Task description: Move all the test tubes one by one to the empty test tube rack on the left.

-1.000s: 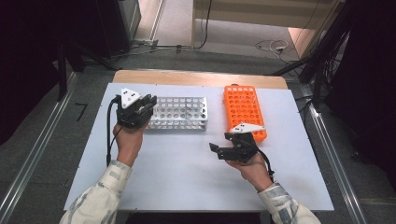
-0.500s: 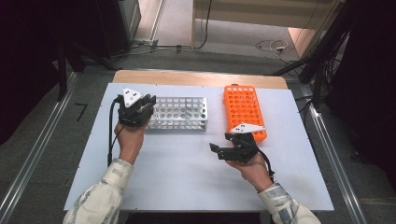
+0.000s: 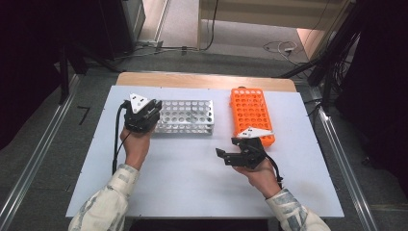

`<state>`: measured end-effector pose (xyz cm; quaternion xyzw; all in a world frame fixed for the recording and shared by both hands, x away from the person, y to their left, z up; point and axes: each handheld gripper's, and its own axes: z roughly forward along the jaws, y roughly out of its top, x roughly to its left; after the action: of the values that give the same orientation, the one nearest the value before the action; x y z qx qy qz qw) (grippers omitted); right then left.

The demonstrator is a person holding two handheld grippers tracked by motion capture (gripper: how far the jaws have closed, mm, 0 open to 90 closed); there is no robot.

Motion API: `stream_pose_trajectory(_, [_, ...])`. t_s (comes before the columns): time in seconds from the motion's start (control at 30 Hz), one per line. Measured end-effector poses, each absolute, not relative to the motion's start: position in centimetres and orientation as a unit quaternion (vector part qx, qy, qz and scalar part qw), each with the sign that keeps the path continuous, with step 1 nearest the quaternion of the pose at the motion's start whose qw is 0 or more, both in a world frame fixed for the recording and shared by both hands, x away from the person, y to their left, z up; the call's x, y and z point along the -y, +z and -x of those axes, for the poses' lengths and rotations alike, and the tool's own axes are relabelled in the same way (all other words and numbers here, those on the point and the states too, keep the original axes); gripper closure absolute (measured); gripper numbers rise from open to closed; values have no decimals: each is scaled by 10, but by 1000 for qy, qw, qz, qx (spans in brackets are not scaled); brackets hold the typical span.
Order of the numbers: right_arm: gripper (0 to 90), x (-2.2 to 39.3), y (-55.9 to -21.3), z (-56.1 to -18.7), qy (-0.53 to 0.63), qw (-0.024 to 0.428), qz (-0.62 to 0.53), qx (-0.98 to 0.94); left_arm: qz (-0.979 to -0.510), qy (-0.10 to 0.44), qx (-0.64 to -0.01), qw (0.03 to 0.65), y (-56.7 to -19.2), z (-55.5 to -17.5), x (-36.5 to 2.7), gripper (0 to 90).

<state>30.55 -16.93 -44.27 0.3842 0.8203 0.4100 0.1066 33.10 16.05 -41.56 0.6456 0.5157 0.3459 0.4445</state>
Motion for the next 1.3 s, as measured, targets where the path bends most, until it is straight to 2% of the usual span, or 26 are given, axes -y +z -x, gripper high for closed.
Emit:
stream_pose_trajectory(0.57, [232,169,-444,-306,408,107,-382,-822,-657,335,-525,425,-439,-330,-158,748])
stream_pose_trajectory(1.0, [232,169,-444,-306,407,106,-382,-823,-656,335,-524,428,-438,-328,-158,715])
stream_pose_trajectory(1.13, [232,170,-444,-306,406,108,-385,-822,-653,334,-523,434,-434,-325,-158,647])
stream_pose_trajectory(1.23, [233,172,-444,-307,408,111,-388,-819,-643,337,-527,441,-430,-321,-158,554])
stream_pose_trajectory(1.3, [233,173,-444,-309,408,115,-391,-817,-637,344,-530,442,-426,-317,-157,462])
